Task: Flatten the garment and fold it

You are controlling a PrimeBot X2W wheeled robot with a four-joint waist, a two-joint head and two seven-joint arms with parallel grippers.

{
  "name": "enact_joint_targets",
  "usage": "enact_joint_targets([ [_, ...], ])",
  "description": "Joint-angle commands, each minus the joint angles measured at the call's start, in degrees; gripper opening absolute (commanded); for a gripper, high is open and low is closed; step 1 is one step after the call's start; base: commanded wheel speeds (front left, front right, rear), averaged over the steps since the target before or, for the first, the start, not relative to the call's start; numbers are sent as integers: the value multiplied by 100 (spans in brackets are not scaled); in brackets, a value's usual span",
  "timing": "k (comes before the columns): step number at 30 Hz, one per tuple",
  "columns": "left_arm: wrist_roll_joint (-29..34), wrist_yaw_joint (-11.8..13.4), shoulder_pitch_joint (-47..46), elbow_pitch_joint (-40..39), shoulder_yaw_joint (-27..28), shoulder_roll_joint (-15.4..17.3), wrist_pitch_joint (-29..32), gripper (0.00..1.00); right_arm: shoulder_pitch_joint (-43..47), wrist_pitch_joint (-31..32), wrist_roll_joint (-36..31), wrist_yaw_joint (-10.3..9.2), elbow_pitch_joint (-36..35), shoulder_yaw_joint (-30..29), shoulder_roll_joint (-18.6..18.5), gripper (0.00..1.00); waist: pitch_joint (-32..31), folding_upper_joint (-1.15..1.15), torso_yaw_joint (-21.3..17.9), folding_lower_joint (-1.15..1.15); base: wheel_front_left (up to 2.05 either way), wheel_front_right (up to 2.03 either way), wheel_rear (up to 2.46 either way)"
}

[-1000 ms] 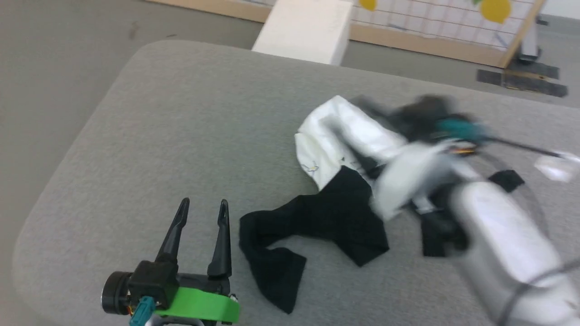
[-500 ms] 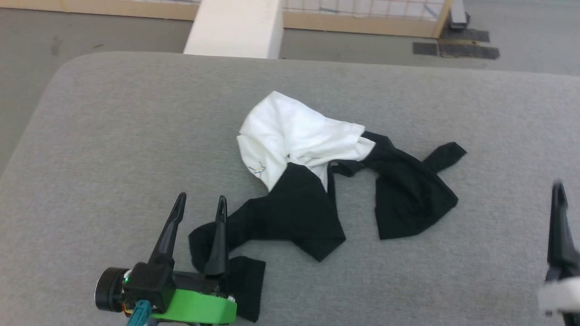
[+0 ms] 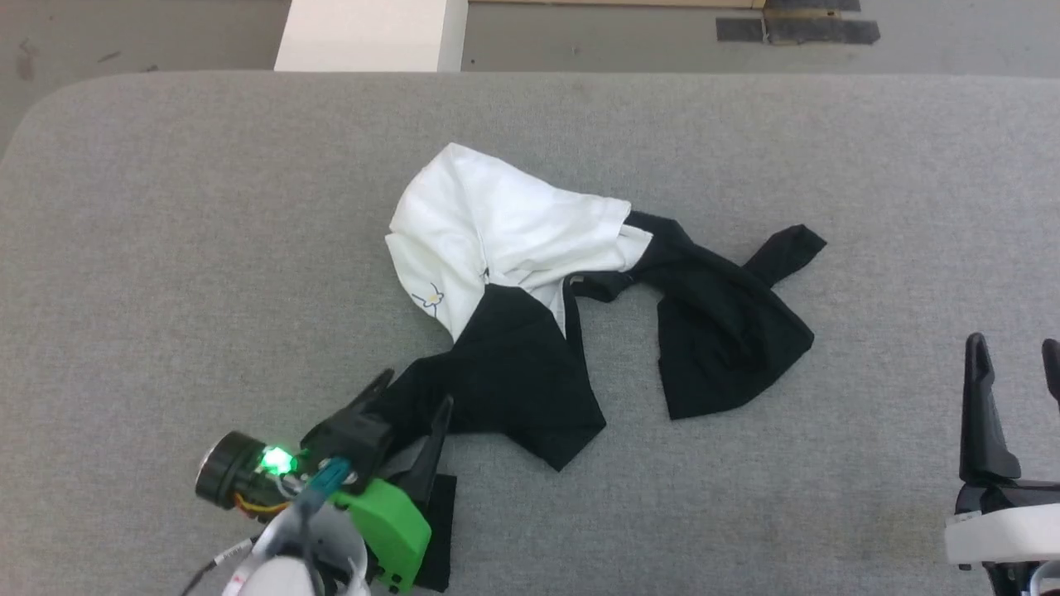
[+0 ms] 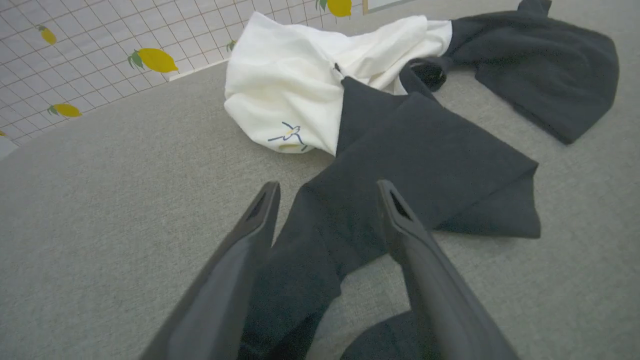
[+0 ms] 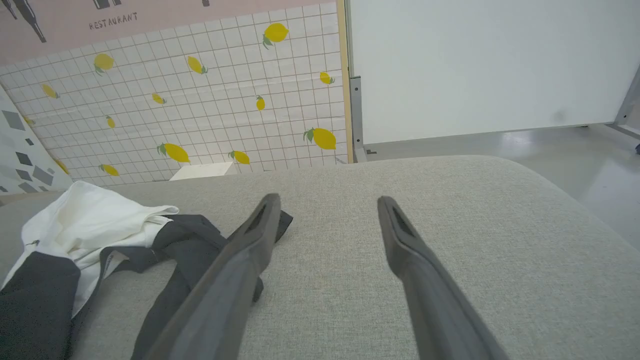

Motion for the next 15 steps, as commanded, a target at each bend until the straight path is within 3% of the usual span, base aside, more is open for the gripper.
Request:
enact_joint_targets([
  [1, -51, -50, -200, 97, -101, 152, 203, 100, -94, -2, 19, -8, 12, 28, 3, 100, 72, 0, 29, 0, 0, 0, 0],
  [5, -182, -100, -544, 505, -394, 405, 690, 100, -104, 43, 46, -8, 5, 113, 3, 100, 126, 0, 65, 0, 0, 0, 0],
  [6, -200, -105, -612, 597, -458, 453, 743, 91, -108, 52, 52, -8, -3, 124, 3, 100, 134, 0, 70, 0, 0, 0, 0],
  [7, -247, -108, -696, 714, -485, 481, 739, 38, -115, 66, 50, -8, -18, 141, 3, 100, 144, 0, 78, 0, 0, 0, 0],
  [8, -275, -110, -758, 819, -496, 499, 714, 0, -122, 77, 48, -8, -29, 150, 3, 100, 149, 0, 84, 0, 0, 0, 0],
  [15, -663, -88, -930, 1183, -448, 451, 441, 0, -92, 161, 33, -8, -65, 186, 4, 100, -23, 0, 165, 0, 0, 0, 0],
])
